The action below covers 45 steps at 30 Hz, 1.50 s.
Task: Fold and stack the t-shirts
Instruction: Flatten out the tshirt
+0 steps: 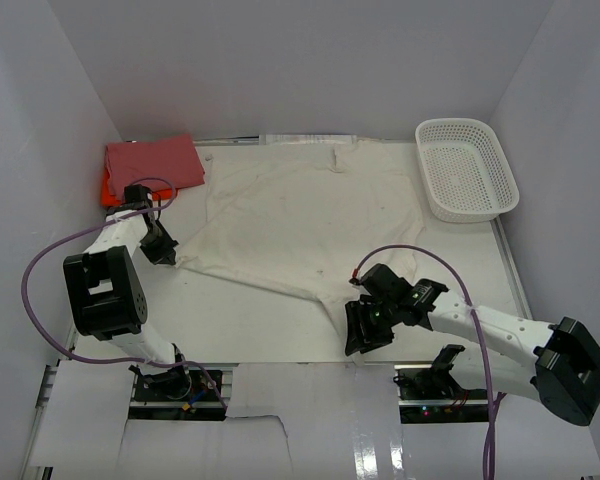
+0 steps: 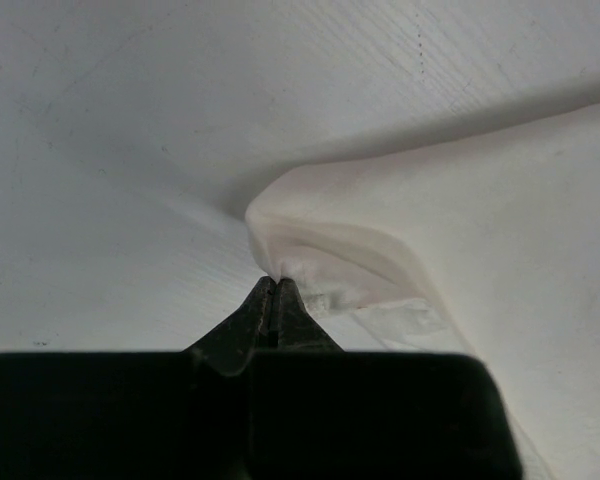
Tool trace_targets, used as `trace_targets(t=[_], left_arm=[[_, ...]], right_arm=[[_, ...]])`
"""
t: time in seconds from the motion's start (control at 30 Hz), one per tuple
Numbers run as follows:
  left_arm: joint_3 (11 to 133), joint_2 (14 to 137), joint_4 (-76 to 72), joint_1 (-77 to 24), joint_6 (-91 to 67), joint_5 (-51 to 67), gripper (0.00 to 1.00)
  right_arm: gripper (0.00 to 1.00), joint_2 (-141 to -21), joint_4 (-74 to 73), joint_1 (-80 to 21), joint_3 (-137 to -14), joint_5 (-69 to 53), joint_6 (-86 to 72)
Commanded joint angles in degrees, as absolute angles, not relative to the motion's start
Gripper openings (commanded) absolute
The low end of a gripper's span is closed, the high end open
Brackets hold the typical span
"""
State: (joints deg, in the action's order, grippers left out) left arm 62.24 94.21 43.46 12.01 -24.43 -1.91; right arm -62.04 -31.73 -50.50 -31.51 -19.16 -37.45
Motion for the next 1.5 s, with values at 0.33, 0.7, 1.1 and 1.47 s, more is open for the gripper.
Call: trace_targets(t=[0.33,0.7,1.1,1.47], left_arm=[[61.9,92.9,42.5,12.4,-24.1,-0.7,0.0],[62.1,93.2,42.5,12.3,-23.9,-0.5,0.0],[62.0,93.1,42.5,12.4,-23.9,-0.3,0.0],[61.5,92.9,42.1,12.4,-23.7,1.8,0.0]], right_arm=[[0.55,-56.3,-41.6,-52.8,-33.5,-10.7,-38.8],[0.54,-58.7,-35.8,-55.2,-29.9,-12.9,-40.6],[0.47,-61.6,-32.9,-56.9,-30.2,-13.4,-41.2],[0.08,-60.9,-34.0,-56.6,-32.5,-6.6,-43.4]])
